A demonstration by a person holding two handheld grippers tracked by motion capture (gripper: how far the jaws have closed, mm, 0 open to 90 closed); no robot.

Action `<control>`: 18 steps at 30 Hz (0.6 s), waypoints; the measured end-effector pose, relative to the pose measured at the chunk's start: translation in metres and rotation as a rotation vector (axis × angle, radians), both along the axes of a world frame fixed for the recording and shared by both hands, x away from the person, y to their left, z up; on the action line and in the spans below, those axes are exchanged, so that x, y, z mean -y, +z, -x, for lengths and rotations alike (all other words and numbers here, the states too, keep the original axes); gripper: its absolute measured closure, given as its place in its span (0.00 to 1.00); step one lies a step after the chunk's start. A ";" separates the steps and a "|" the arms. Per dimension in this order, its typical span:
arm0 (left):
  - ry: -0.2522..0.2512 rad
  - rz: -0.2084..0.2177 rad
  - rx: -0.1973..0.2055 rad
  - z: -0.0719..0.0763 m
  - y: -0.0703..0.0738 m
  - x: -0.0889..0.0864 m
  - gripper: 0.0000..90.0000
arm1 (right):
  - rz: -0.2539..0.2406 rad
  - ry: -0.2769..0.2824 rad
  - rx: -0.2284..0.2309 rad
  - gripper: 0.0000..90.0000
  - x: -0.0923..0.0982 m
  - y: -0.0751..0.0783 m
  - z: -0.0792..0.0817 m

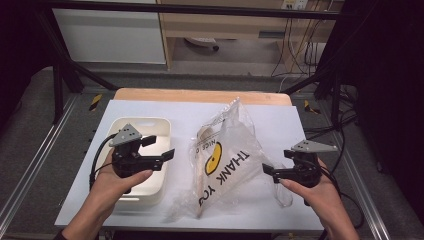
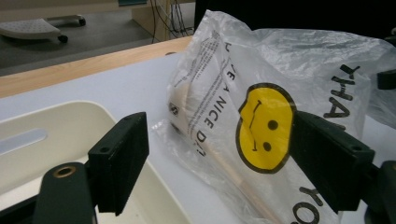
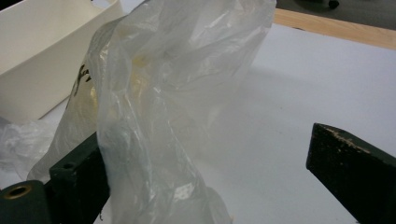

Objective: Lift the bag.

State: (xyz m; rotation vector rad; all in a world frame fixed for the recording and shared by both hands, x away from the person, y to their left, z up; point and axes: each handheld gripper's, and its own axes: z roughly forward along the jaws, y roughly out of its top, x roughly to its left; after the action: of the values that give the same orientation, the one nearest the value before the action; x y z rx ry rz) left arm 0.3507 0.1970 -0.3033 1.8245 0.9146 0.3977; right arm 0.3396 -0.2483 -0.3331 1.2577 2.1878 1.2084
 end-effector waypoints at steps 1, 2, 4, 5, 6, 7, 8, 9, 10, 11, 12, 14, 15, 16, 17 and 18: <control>0.006 0.002 0.004 0.000 0.001 -0.001 0.23 | 0.002 0.007 0.006 0.07 -0.001 0.001 0.001; 0.010 0.000 0.010 -0.001 0.002 -0.003 0.23 | 0.002 0.014 0.006 0.07 -0.003 0.003 0.002; 0.022 0.001 0.027 0.000 0.004 -0.005 0.23 | -0.004 0.019 0.010 0.06 -0.004 0.005 0.004; 0.022 -0.001 0.032 0.000 0.005 -0.006 0.23 | -0.006 0.024 0.015 0.06 -0.004 0.006 0.004; 0.024 0.005 0.036 0.000 0.006 -0.006 0.23 | -0.006 0.026 0.017 0.06 -0.005 0.007 0.005; 0.027 0.003 0.045 0.000 0.007 -0.007 0.22 | -0.008 0.028 0.025 0.06 -0.005 0.008 0.006; 0.030 -0.004 0.052 -0.001 0.008 -0.008 0.22 | -0.012 0.028 0.030 0.06 -0.005 0.009 0.006; 0.034 -0.004 0.059 -0.001 0.008 -0.009 0.22 | -0.021 0.024 0.030 0.06 -0.005 0.009 0.006; 0.039 -0.009 0.068 -0.002 0.009 -0.011 0.22 | -0.024 0.023 0.039 0.06 -0.004 0.010 0.005; 0.046 -0.013 0.074 -0.003 0.009 -0.012 0.22 | -0.030 0.015 0.041 0.06 -0.004 0.010 0.005; 0.056 -0.023 0.083 -0.003 0.009 -0.014 0.21 | -0.038 0.009 0.048 0.06 -0.004 0.010 0.004; 0.071 -0.028 0.095 -0.005 0.009 -0.018 0.20 | -0.054 -0.003 0.060 0.06 -0.002 0.011 0.001; 0.079 -0.024 0.099 -0.005 0.008 -0.020 0.20 | -0.065 -0.013 0.067 0.06 -0.001 0.011 -0.001; 0.086 -0.022 0.104 -0.006 0.007 -0.023 0.19 | -0.072 -0.020 0.072 0.06 0.000 0.011 -0.004; 0.093 -0.019 0.105 -0.008 0.006 -0.026 0.19 | -0.075 -0.030 0.082 0.06 0.000 0.011 -0.006; 0.101 -0.012 0.102 -0.009 0.005 -0.028 0.19 | -0.079 -0.042 0.090 0.05 0.001 0.010 -0.009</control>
State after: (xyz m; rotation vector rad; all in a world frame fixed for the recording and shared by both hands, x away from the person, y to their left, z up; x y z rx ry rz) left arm 0.3599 0.2253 -0.2985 1.7564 0.9372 0.5552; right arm 0.3482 -0.2496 -0.3228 1.2483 2.0584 1.3199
